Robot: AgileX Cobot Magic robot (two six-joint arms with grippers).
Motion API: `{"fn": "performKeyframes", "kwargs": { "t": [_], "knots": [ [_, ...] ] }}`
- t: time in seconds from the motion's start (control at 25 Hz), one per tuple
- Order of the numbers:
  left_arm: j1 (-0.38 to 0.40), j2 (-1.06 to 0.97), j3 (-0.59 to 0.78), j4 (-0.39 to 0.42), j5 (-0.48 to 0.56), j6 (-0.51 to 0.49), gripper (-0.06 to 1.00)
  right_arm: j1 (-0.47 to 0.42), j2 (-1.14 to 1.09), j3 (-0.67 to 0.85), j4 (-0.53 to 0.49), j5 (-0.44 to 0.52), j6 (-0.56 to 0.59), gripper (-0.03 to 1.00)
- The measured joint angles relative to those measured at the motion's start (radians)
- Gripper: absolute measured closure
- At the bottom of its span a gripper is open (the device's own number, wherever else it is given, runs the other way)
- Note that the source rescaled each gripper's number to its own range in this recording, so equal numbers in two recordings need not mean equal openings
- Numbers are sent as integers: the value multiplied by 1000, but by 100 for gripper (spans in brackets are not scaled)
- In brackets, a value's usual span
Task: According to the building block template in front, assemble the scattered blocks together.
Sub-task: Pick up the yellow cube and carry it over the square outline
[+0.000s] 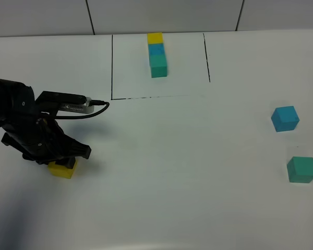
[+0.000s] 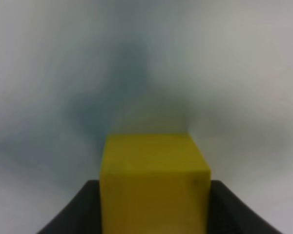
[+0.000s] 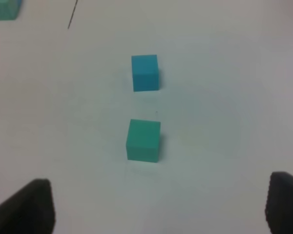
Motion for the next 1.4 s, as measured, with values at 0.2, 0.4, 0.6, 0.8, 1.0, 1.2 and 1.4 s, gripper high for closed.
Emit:
{"fn": "performKeyframes", "kwargs": {
  "t": [0.2,0.4,0.6,0.8,1.0,1.2,1.4],
  "knots": [
    [-23,0,-68,9,79,170,94,0,0,0,0,0,0,16],
    [-96,21,-188,11,156,344,94,0,0,0,0,0,0,16],
    [-181,116,-379,10,286,471,94,0,0,0,0,0,0,16],
    [-272,228,-552,11,341,563,94,0,0,0,0,0,0,16],
    [-344,352,-730,31,435,590,94,0,0,0,0,0,0,16],
    [-389,449,-876,53,495,669,94,0,0,0,1,0,0,16],
    [-421,497,-956,54,506,723,94,0,0,0,1,0,0,16]
  ]
}}
